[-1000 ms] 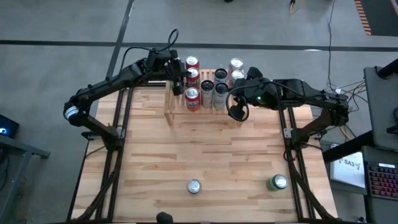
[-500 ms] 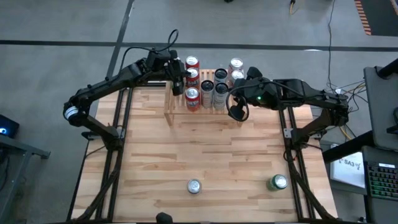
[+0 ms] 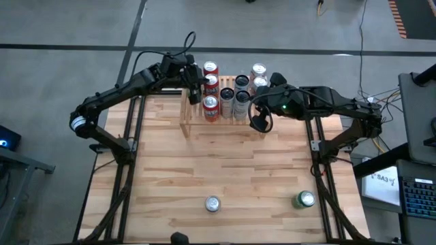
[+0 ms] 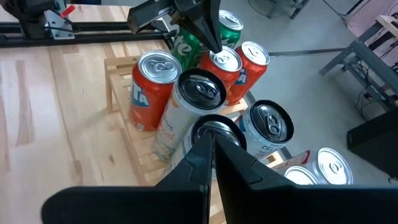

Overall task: Place canned beverage on shelf
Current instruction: Adjust the soda cans on the shelf

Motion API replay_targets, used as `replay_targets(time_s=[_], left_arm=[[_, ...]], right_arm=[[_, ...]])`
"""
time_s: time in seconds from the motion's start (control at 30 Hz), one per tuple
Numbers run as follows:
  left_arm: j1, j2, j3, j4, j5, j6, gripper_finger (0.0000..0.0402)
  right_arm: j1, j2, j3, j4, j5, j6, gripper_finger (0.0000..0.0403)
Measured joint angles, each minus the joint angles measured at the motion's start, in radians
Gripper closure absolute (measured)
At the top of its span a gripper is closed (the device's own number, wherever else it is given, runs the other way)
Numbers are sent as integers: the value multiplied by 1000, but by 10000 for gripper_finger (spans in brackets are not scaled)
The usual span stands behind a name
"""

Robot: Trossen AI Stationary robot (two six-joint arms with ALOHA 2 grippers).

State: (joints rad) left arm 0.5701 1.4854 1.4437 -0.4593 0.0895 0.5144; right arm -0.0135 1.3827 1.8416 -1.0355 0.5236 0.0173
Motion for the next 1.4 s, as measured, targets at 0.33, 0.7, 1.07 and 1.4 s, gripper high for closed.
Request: replay_targets(time_s=[0.33,0.7,1.07,1.4], left_arm=[[-3,-1,5,-46,1,0,401],[-10,-31,2,-65,10,-2,401],[-4,-208,-57,-34,302,-53,401],[-4,-470,-353,223,320,-132,401]], right_arm=[[0,0,-5,-2,-1,10,394],[-11,16,-12,70,-3,-4,394],[-136,138,-12,438,-251,-96,394],[-193,271,86,466,-254,-90,394]])
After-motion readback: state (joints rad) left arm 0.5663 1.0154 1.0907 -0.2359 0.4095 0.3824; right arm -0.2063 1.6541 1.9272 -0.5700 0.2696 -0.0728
